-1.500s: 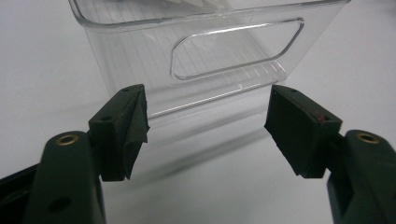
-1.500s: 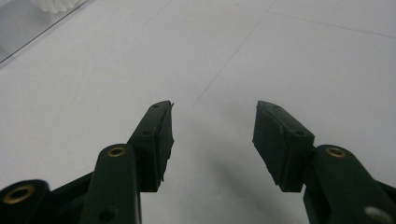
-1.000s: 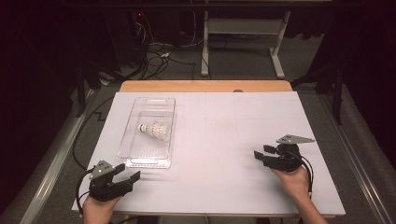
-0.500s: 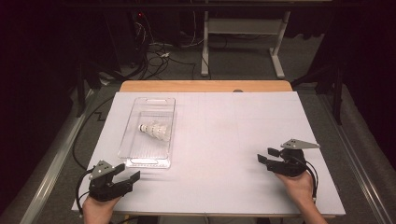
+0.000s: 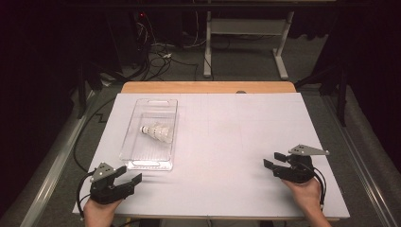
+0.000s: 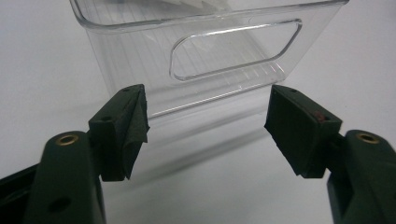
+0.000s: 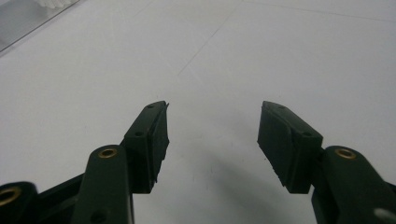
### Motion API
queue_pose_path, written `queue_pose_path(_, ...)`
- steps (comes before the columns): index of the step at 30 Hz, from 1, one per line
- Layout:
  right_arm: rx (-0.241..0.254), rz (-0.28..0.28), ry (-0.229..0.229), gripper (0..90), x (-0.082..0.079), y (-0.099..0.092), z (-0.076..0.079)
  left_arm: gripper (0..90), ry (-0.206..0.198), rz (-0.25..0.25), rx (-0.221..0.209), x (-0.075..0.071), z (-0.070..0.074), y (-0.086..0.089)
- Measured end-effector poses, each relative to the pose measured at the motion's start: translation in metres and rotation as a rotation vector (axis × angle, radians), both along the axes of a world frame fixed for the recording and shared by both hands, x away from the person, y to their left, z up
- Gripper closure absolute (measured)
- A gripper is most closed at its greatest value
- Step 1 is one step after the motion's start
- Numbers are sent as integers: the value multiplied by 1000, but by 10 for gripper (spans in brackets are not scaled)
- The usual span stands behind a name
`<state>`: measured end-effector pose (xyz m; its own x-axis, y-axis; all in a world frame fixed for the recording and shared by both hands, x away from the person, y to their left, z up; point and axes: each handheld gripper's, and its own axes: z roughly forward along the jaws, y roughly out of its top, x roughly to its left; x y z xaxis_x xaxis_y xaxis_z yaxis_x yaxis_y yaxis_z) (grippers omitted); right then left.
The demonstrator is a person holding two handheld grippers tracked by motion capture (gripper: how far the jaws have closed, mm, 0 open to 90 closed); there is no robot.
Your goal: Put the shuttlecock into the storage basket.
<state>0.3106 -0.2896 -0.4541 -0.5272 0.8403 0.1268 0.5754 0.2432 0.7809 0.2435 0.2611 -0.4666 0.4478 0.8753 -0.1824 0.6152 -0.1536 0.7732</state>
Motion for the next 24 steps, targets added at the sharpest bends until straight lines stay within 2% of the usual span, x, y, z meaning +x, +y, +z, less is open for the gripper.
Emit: queue_pose_path(24,12,-21,-4,409,-13,-12,-4,307,-2,1,-1,0,0,0)
